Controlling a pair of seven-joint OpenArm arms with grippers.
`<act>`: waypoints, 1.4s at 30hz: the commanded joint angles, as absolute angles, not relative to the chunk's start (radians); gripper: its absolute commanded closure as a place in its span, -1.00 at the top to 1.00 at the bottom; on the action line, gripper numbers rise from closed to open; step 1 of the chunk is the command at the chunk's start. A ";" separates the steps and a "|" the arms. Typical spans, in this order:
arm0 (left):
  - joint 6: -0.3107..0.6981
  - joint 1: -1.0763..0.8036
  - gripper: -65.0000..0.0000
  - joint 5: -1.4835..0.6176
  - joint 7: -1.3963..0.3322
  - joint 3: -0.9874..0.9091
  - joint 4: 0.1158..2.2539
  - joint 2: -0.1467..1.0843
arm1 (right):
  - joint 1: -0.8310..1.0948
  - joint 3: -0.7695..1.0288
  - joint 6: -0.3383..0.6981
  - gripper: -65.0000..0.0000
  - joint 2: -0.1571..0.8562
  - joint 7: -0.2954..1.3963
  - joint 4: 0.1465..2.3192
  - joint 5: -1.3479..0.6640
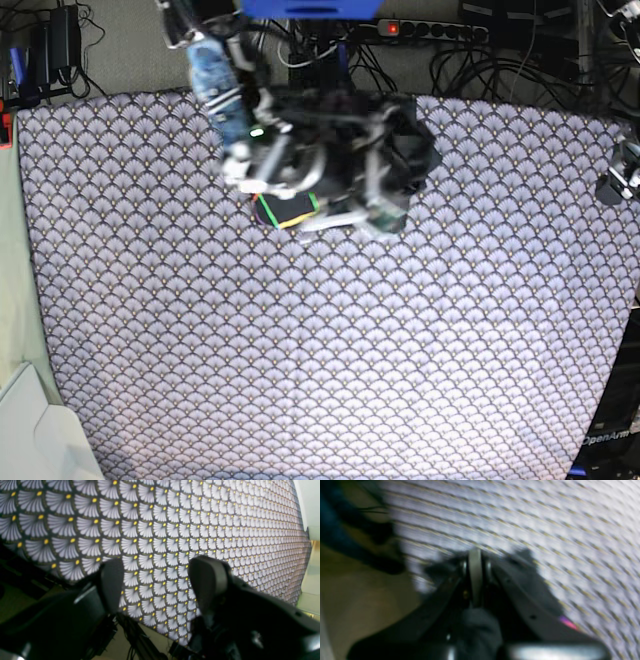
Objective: Fold the T-shirt properly
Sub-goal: 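Press and adjust the folded bundle with the right gripper, then release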
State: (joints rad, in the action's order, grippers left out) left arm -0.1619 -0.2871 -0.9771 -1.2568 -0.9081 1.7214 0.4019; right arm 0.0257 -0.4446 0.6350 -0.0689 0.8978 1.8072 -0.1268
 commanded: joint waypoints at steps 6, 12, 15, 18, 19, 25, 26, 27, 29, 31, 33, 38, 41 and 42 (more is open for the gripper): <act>-0.209 -0.280 0.33 -1.035 -1.257 -0.915 1.733 0.424 | 0.035 -0.321 0.638 -1.00 -0.036 0.872 1.808 -0.136; -0.209 -0.280 0.33 -1.035 -1.257 -0.915 1.733 0.424 | 0.044 -0.328 0.638 -1.00 -0.058 0.866 1.702 -0.137; -0.209 -0.285 0.33 -1.035 -1.257 -0.915 1.733 0.424 | 0.033 -0.329 0.638 -1.00 -0.099 0.866 1.638 -0.137; -0.209 -0.286 0.33 -1.035 -1.257 -0.915 1.733 0.424 | 0.008 -0.329 0.641 -1.00 -0.130 0.865 1.596 -0.137; -0.209 -0.288 0.33 -1.035 -1.257 -0.915 1.733 0.424 | -0.001 -0.334 0.641 -1.00 -0.140 0.865 1.581 -0.137; -0.209 -0.306 0.33 -1.035 -1.257 -0.917 1.744 0.424 | -0.065 -0.476 0.641 -1.00 -0.157 0.865 1.563 -0.139; -0.209 -0.306 0.33 -1.035 -1.257 -0.917 1.744 0.424 | -0.077 -0.506 0.641 -1.00 -0.157 0.865 1.564 -0.139; -0.209 -0.306 0.33 -1.035 -1.257 -0.917 1.744 0.424 | -0.085 -0.533 0.641 -1.00 -0.157 0.865 1.566 -0.139; -0.209 -0.306 0.33 -1.035 -1.257 -0.917 1.744 0.424 | -0.099 -0.578 0.642 -1.00 -0.157 0.865 1.567 -0.139; -0.209 -0.306 0.33 -1.035 -1.257 -0.917 1.744 0.424 | -0.113 -0.608 0.642 -1.00 -0.157 0.865 1.567 -0.139; -0.209 -0.306 0.33 -1.035 -1.257 -0.917 1.744 0.424 | -0.117 -0.611 0.642 -1.00 -0.157 0.865 1.569 -0.139; -0.209 -0.305 0.33 -1.035 -1.257 -0.917 1.742 0.424 | -0.114 -0.536 0.638 -1.00 -0.157 0.875 1.616 -0.136; -0.209 -0.305 0.33 -1.035 -1.257 -0.917 1.742 0.424 | -0.087 -0.501 0.638 -1.00 -0.113 0.875 1.675 -0.137; -0.209 -0.305 0.33 -1.035 -1.257 -0.917 1.741 0.424 | -0.074 -0.501 0.638 -1.00 -0.099 0.875 1.695 -0.137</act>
